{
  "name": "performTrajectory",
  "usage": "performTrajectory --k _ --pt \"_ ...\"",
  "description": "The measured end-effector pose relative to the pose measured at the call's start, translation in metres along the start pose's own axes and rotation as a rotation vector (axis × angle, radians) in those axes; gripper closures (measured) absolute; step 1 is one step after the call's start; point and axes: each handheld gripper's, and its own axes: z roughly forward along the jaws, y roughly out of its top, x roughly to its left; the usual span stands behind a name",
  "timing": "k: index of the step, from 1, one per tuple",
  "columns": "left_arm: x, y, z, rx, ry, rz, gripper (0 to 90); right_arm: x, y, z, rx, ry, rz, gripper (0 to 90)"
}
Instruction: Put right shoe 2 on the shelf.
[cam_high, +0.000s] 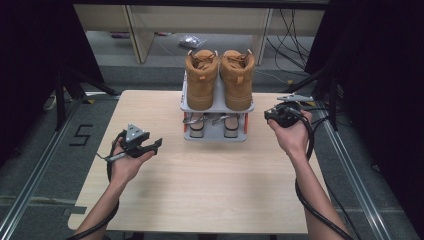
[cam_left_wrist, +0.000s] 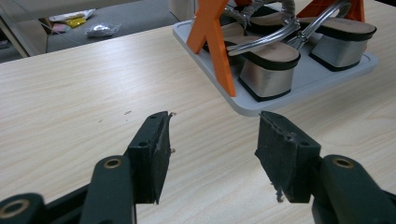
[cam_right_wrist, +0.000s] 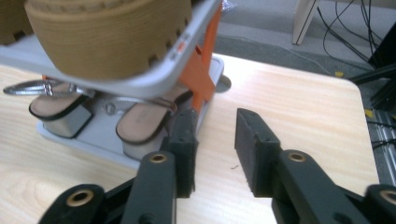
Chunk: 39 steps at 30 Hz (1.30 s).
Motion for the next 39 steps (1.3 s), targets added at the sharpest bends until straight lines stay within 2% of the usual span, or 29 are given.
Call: performTrajectory --k 2,3,6,7,8,9,10,12,13,16,17,19,21,22,23,24,25,26,28,29,30,32,34,36,37,38,39 --pt "0.002 -0.002 -0.003 -0.004 0.010 -0.004 43.6 -0.004 -0.006 -0.003 0.009 -0.006 -0.020 65.4" --pt "0.003 -0.003 -0.004 -0.010 0.009 -0.010 43.5 -0.007 -0.014 -0.004 0.013 0.009 -0.012 62.5" --pt "0.006 -0.007 -0.008 -0.013 0.014 -0.012 43.5 -0.010 -0.024 -0.005 0.021 0.008 -0.022 61.0" --pt "0.007 -0.009 -0.010 -0.013 0.019 -0.018 43.5 -0.012 -0.028 -0.006 0.025 0.010 -0.017 60.6" --pt "0.008 -0.011 -0.010 -0.014 0.020 -0.022 43.5 -0.011 -0.033 -0.008 0.040 -0.001 0.011 60.1" --pt "0.009 -0.013 -0.011 -0.016 0.021 -0.026 43.5 -0.013 -0.038 -0.007 0.029 0.003 0.014 59.5" --pt "0.010 -0.015 -0.012 -0.016 0.021 -0.030 43.5 -0.017 -0.042 -0.007 0.029 0.005 -0.011 58.5" --pt "0.012 -0.020 -0.015 -0.015 0.028 -0.039 43.5 -0.019 -0.052 -0.010 0.046 0.004 0.010 56.4" --pt "0.013 -0.025 -0.017 -0.020 0.030 -0.046 43.5 -0.022 -0.062 -0.010 0.043 0.012 0.010 55.5" --pt "0.014 -0.031 -0.019 -0.020 0.033 -0.052 43.5 -0.026 -0.073 -0.011 0.041 0.017 0.001 54.8" --pt "0.014 -0.036 -0.020 -0.021 0.030 -0.061 43.4 -0.029 -0.083 -0.012 0.031 0.010 0.007 54.1" --pt "0.015 -0.039 -0.020 -0.023 0.025 -0.063 43.4 -0.031 -0.088 -0.013 0.037 -0.001 0.007 53.6" --pt "0.014 -0.045 -0.020 -0.031 0.028 -0.072 43.5 -0.031 -0.099 -0.016 0.045 -0.008 0.055 52.8" --pt "0.014 -0.049 -0.020 -0.039 0.028 -0.079 43.5 -0.033 -0.104 -0.017 0.040 -0.009 0.063 52.5" --pt "0.013 -0.054 -0.020 -0.045 0.030 -0.091 43.6 -0.038 -0.116 -0.017 0.039 -0.020 0.051 52.1" --pt "0.013 -0.054 -0.020 -0.045 0.030 -0.091 43.6 -0.038 -0.116 -0.017 0.039 -0.020 0.051 52.1" --pt "0.014 -0.057 -0.020 -0.050 0.029 -0.092 43.6 -0.042 -0.128 -0.019 0.043 -0.016 0.073 51.9" --pt "0.013 -0.059 -0.020 -0.046 0.030 -0.092 43.6 -0.042 -0.128 -0.019 0.043 -0.016 0.073 51.9" --pt "0.013 -0.062 -0.020 -0.041 0.026 -0.088 43.5 -0.046 -0.140 -0.017 0.029 -0.033 0.079 51.5" --pt "0.013 -0.063 -0.020 -0.049 0.026 -0.090 43.5 -0.046 -0.145 -0.019 0.046 -0.031 0.101 51.2" --pt "0.013 -0.064 -0.021 -0.046 0.035 -0.092 43.5 -0.047 -0.152 -0.016 0.022 -0.030 0.091 51.0" --pt "0.013 -0.066 -0.022 -0.062 0.042 -0.092 43.7 -0.046 -0.164 -0.018 0.045 -0.034 0.114 50.8" --pt "0.013 -0.068 -0.022 -0.082 0.048 -0.091 43.9 -0.044 -0.176 -0.016 0.022 -0.039 0.120 50.4" --pt "0.012 -0.069 -0.023 -0.099 0.052 -0.093 43.9 -0.043 -0.178 -0.016 0.010 -0.042 0.125 50.2" --pt "0.012 -0.070 -0.024 -0.104 0.050 -0.097 43.4 -0.039 -0.184 -0.015 -0.021 -0.045 0.155 49.9" --pt "0.011 -0.071 -0.024 -0.113 0.039 -0.105 43.4 -0.039 -0.184 -0.015 -0.021 -0.045 0.155 49.9" --pt "0.010 -0.072 -0.024 -0.117 0.041 -0.111 43.3 -0.039 -0.182 -0.015 -0.002 -0.054 0.136 49.9"
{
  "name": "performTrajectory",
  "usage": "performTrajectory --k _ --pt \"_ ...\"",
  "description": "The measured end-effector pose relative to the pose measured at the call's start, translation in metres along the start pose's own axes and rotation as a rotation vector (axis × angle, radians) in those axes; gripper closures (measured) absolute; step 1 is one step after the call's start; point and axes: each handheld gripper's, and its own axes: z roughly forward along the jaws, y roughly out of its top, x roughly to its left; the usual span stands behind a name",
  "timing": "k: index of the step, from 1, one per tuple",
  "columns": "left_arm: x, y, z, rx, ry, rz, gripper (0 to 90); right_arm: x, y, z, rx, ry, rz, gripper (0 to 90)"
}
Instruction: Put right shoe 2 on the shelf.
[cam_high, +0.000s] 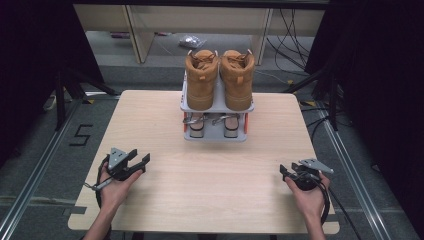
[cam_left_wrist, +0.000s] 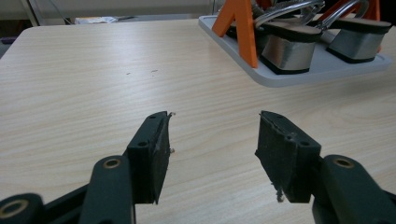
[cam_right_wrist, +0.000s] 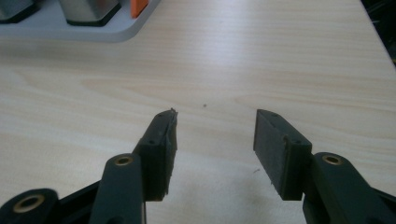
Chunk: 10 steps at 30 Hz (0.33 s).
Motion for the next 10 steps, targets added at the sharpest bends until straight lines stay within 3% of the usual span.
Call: performTrajectory --k 1,3,5,6,7,10 --pt "0.0000 0.0000 0.0000 0.000 0.000 0.000 43.3 0.0001 0.0018 0.0011 -0.042 0.008 0.009 49.8" --pt "-0.0019 -0.0010 0.0006 -0.002 -0.005 0.002 43.2 0.0014 0.0048 -0.0019 -0.025 0.008 0.014 49.3" --pt "-0.0031 -0.0016 0.0011 -0.004 -0.010 0.008 43.2 0.0002 0.0064 0.0003 -0.072 0.021 -0.026 48.9" --pt "-0.0039 -0.0017 0.0007 -0.002 -0.006 0.011 43.1 0.0034 0.0061 -0.0029 -0.047 0.001 -0.001 48.4" --pt "-0.0043 -0.0020 0.0007 -0.003 -0.006 0.011 43.1 0.0043 0.0054 -0.0020 -0.056 0.025 0.013 47.7" --pt "-0.0057 -0.0023 0.0014 -0.005 -0.010 0.012 43.4 0.0018 0.0018 -0.0025 -0.049 0.017 0.009 46.8"
